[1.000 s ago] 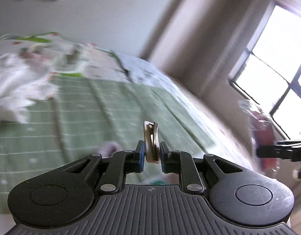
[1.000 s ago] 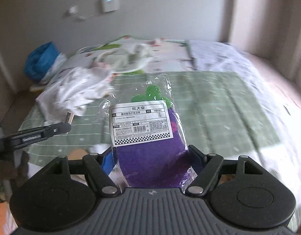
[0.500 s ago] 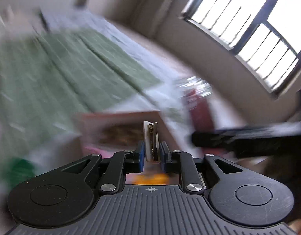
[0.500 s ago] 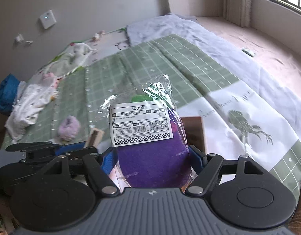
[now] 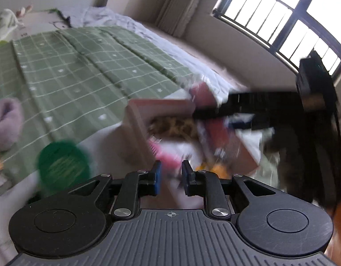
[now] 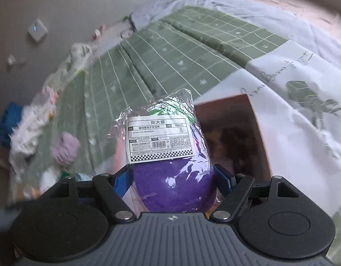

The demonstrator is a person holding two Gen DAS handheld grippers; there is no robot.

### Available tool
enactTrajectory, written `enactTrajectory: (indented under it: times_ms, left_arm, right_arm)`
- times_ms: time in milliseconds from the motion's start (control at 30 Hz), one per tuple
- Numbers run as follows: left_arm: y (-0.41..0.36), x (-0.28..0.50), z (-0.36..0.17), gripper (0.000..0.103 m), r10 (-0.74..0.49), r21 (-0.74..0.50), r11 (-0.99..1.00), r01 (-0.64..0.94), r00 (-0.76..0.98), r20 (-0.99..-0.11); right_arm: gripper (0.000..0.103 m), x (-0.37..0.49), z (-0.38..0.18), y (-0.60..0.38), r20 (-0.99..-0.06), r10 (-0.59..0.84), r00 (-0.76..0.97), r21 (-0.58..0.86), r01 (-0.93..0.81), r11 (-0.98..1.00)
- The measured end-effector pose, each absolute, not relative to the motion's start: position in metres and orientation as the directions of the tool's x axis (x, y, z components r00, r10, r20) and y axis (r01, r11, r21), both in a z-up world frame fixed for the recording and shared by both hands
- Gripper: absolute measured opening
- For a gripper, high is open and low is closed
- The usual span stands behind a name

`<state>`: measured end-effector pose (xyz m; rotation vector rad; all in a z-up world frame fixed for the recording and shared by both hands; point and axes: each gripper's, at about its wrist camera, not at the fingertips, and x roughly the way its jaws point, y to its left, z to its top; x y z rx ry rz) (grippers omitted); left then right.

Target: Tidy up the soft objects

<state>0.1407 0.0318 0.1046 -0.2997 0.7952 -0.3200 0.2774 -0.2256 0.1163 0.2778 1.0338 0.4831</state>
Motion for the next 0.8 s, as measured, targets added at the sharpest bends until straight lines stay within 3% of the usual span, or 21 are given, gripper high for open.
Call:
enactTrajectory:
  times_ms: [100, 233, 367, 467, 633, 733, 800]
  left_arm:
    - [0.063, 0.101, 0.1, 0.021, -0.383, -0.409, 0.903, 0.133, 0.683, -0.622]
    - [0.111, 0.057, 0.084, 0.021, -0.309, -0.423, 0.906, 0.003, 0.688, -0.656]
    - [0.15, 0.026, 0.077, 0.021, -0.26, -0.45, 0.889, -0.089, 0.711, -0.654]
    - [0.172, 0.012, 0.079, 0.021, -0.223, -0.463, 0.878, -0.123, 0.75, -0.622]
    - [0.194, 0.007, 0.08, 0.021, -0.129, -0.475, 0.855, -0.207, 0.803, -0.582]
    - [0.206, 0.002, 0.079, 0.021, -0.045, -0.43, 0.864, -0.263, 0.81, -0.585]
    - [0.217, 0.002, 0.079, 0.021, -0.025, -0.439, 0.847, -0.298, 0.804, -0.595]
  right_arm:
    - [0.08, 0.277, 0.124, -0.215, -0.791, 0.448, 0.417, 0.367, -0.262, 0.892]
    - [0.081, 0.28, 0.117, -0.196, -0.872, 0.373, 0.317, 0.291, -0.276, 0.916]
    - [0.081, 0.266, 0.133, -0.202, -0.776, 0.438, 0.455, 0.39, -0.199, 0.899]
    - [0.081, 0.247, 0.156, -0.196, -0.708, 0.366, 0.604, 0.303, -0.209, 0.93]
    - [0.081, 0.229, 0.184, -0.164, -0.693, 0.256, 0.674, 0.125, -0.236, 0.964]
    - [0.081, 0.221, 0.2, -0.134, -0.665, 0.254, 0.703, 0.081, -0.27, 0.96]
    - [0.082, 0.219, 0.209, -0.1, -0.691, 0.325, 0.646, 0.11, -0.35, 0.93]
